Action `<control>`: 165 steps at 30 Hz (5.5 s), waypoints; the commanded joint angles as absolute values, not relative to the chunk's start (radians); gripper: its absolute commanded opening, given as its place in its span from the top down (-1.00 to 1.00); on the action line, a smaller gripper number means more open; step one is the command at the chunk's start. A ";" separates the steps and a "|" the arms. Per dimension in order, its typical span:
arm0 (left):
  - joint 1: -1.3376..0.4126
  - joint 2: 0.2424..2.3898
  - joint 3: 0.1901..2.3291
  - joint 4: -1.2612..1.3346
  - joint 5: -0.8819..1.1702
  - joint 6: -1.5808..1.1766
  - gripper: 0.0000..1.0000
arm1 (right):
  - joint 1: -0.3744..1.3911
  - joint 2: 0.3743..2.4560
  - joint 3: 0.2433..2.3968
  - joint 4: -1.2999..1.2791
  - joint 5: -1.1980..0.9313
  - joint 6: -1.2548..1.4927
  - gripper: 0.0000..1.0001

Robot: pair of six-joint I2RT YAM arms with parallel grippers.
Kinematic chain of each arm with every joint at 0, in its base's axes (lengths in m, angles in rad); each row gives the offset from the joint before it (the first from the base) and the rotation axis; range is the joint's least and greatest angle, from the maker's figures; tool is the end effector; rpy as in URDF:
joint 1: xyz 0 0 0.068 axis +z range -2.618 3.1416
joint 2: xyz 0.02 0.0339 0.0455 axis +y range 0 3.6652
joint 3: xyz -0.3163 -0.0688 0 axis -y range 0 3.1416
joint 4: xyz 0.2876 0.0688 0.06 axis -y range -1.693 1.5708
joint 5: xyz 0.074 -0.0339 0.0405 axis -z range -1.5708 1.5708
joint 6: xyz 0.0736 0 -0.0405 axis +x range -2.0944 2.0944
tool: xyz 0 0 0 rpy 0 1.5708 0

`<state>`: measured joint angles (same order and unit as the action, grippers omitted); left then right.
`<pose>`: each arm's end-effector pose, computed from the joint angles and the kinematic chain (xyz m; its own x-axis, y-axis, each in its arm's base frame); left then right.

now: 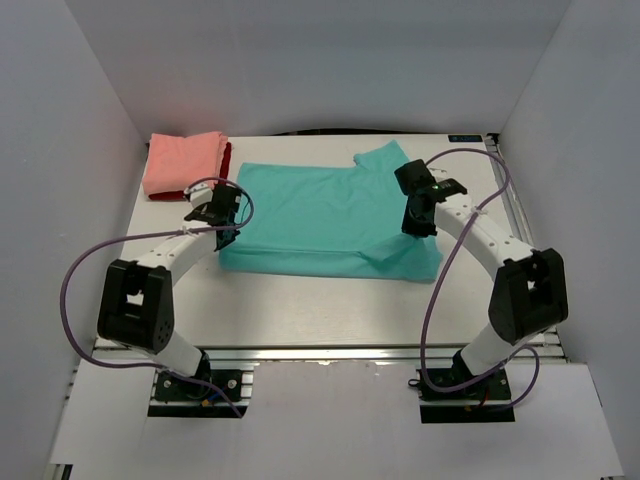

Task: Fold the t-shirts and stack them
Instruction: Fold the flattened tshirt in 1/3 of the way

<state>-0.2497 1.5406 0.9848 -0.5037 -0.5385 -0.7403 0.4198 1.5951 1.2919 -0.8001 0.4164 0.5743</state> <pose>0.3519 -0.0508 0.2092 -0.6030 -0.4438 -0.6629 -0.5929 0.8053 0.0002 0.3626 0.1292 0.2750 -0.7965 0.1886 -0.5745 0.2696 0.9612 -0.0583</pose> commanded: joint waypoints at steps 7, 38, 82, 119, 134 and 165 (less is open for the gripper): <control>-0.212 1.601 1.055 -0.451 -0.515 -0.689 1.00 | 0.400 1.669 1.384 -0.756 0.419 0.538 1.00; -0.195 1.740 1.149 -0.437 -0.520 -0.649 1.00 | 0.379 1.878 1.549 -0.719 0.419 0.462 1.00; -0.189 1.626 1.115 -0.482 -0.425 -0.623 -0.12 | 0.379 1.681 1.412 -0.595 0.316 0.413 0.04; -0.233 1.594 0.758 -0.371 -0.316 -0.733 0.08 | 0.376 1.752 0.905 -0.330 0.192 0.485 -0.06; -0.319 1.372 0.614 -0.457 -0.344 -0.819 0.12 | 0.379 1.600 0.732 -0.362 0.166 0.505 -0.14; -0.380 1.129 0.854 -0.687 -0.390 -0.789 -0.08 | 0.391 1.321 0.972 -0.618 0.132 0.400 -0.35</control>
